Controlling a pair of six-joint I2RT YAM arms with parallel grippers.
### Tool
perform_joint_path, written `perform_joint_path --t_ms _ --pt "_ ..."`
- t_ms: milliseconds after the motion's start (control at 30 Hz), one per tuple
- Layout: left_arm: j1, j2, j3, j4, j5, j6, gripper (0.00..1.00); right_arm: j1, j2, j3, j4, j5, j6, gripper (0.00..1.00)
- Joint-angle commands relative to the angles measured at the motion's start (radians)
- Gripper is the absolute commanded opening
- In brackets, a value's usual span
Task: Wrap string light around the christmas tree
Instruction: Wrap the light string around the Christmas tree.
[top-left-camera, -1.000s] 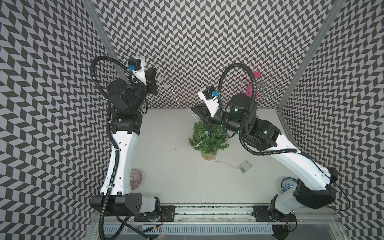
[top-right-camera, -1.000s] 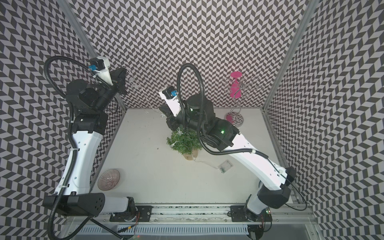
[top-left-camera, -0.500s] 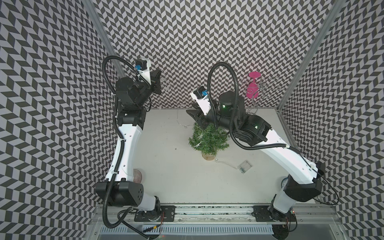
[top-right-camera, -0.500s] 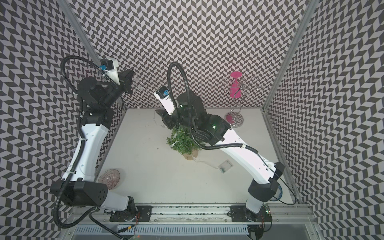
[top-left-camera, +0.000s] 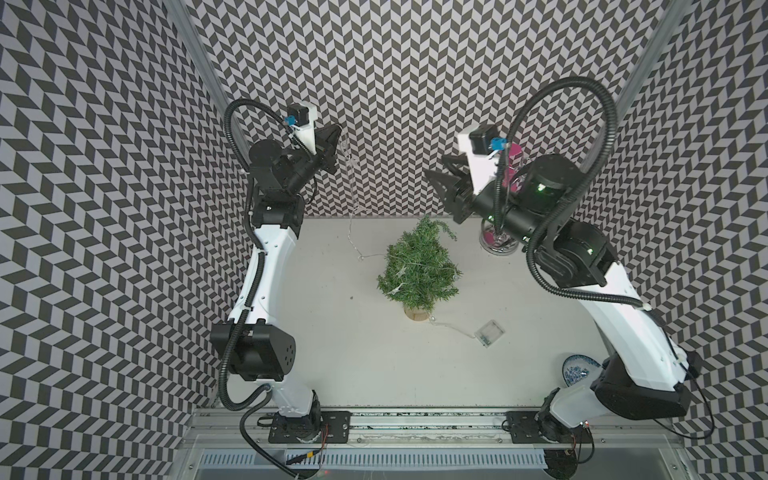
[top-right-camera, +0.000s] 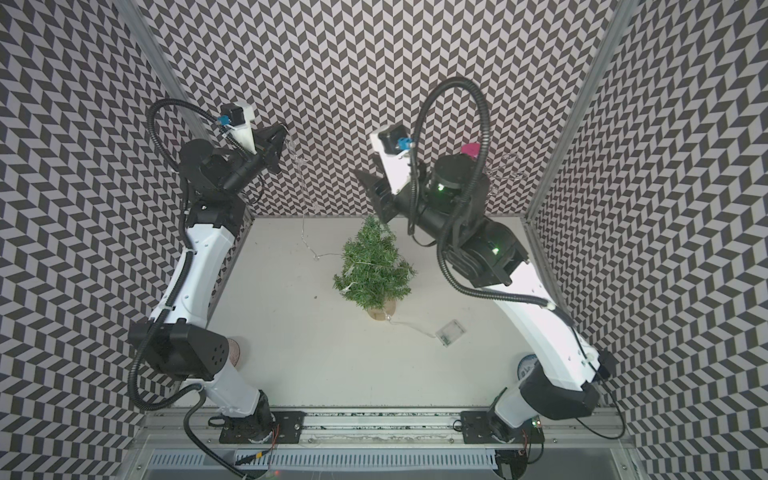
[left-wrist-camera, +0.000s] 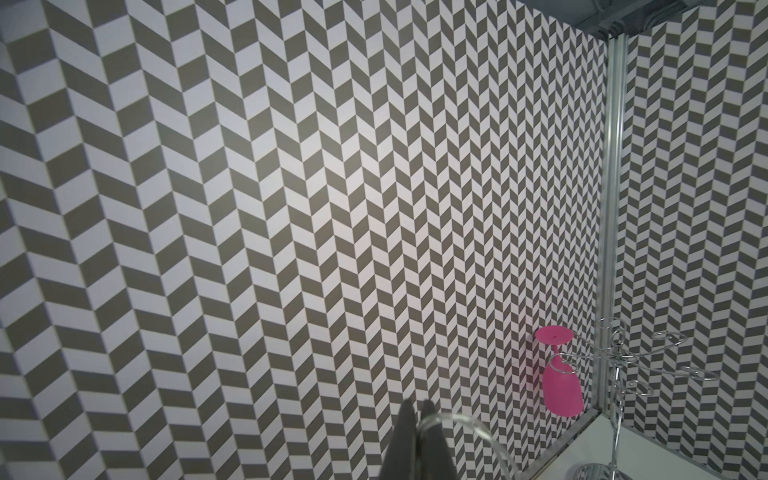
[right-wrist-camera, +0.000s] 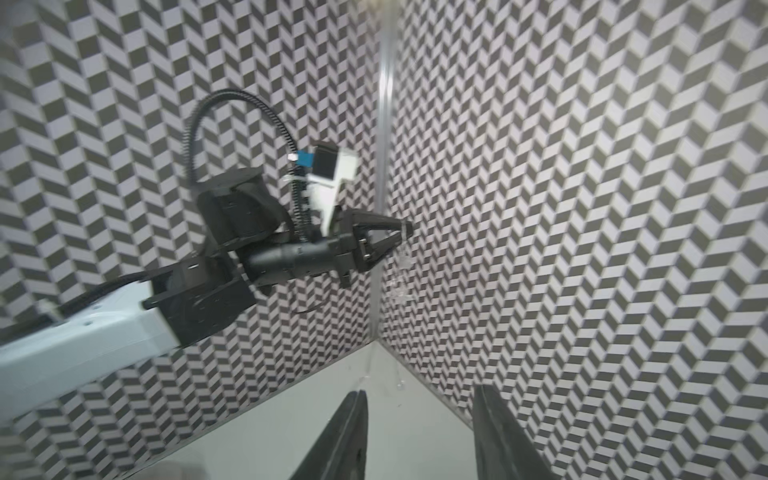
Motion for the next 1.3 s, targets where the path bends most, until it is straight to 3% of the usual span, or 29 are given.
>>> perform_joint_path --t_ms 0,200,500,600,867,1267 --pt "-0.038 0.051 0.068 0.086 0.093 -0.053 0.01 -0.138 -0.017 -0.092 0.106 -0.213 -0.005 0.44" --pt "-0.078 0.151 0.117 0.256 0.202 -0.167 0.01 -0.331 -0.023 -0.314 0.333 -0.47 -0.012 0.44" --pt "-0.116 0.29 0.161 0.565 0.322 -0.396 0.01 -0.478 0.061 -0.462 0.559 -0.613 -0.009 0.44" --pt "-0.13 0.334 0.179 0.642 0.328 -0.46 0.01 -0.493 0.095 -0.468 0.6 -0.646 -0.008 0.44" --pt "-0.186 0.407 0.253 0.648 0.33 -0.473 0.02 -0.478 0.235 -0.47 0.798 -0.789 0.064 0.44" --pt "-0.246 0.438 0.299 0.621 0.322 -0.473 0.02 -0.41 0.383 -0.336 0.791 -0.921 0.006 0.45"
